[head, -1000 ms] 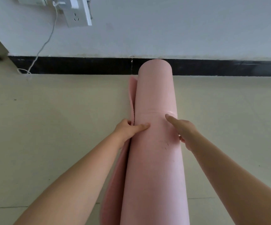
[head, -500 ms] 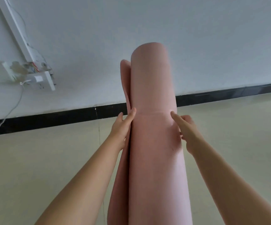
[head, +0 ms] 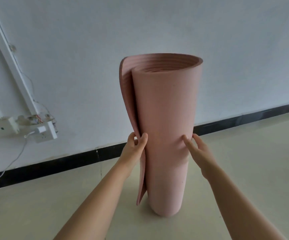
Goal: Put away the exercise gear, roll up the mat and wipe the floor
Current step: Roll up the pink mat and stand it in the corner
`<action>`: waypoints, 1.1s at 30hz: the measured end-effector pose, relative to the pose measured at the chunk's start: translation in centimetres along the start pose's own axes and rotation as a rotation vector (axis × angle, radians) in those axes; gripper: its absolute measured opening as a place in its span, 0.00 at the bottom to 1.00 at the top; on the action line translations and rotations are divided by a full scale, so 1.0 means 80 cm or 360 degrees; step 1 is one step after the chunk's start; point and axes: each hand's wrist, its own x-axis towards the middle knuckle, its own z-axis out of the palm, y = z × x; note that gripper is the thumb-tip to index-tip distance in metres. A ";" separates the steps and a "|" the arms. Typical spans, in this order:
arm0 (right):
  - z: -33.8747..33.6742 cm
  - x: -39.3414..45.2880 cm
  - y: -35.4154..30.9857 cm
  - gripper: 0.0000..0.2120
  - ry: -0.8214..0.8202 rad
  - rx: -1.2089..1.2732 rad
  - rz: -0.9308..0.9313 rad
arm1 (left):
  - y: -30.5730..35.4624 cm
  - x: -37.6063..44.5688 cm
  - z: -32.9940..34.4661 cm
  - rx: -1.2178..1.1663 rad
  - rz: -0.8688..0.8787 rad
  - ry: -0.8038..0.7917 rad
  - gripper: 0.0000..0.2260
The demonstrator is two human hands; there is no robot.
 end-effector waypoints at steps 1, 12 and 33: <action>-0.004 0.000 0.000 0.16 0.0005 0.0004 0.0020 | 0.005 0.000 0.001 -0.0016 0.0016 0.0039 0.16; -0.069 0.043 -0.143 0.33 0.0341 0.0249 -0.0142 | 0.120 0.042 -0.008 0.0001 0.0247 0.0000 0.26; -0.053 0.125 -0.249 0.11 -0.0177 -0.1905 0.0188 | 0.259 0.122 0.024 0.1530 -0.0202 -0.0133 0.26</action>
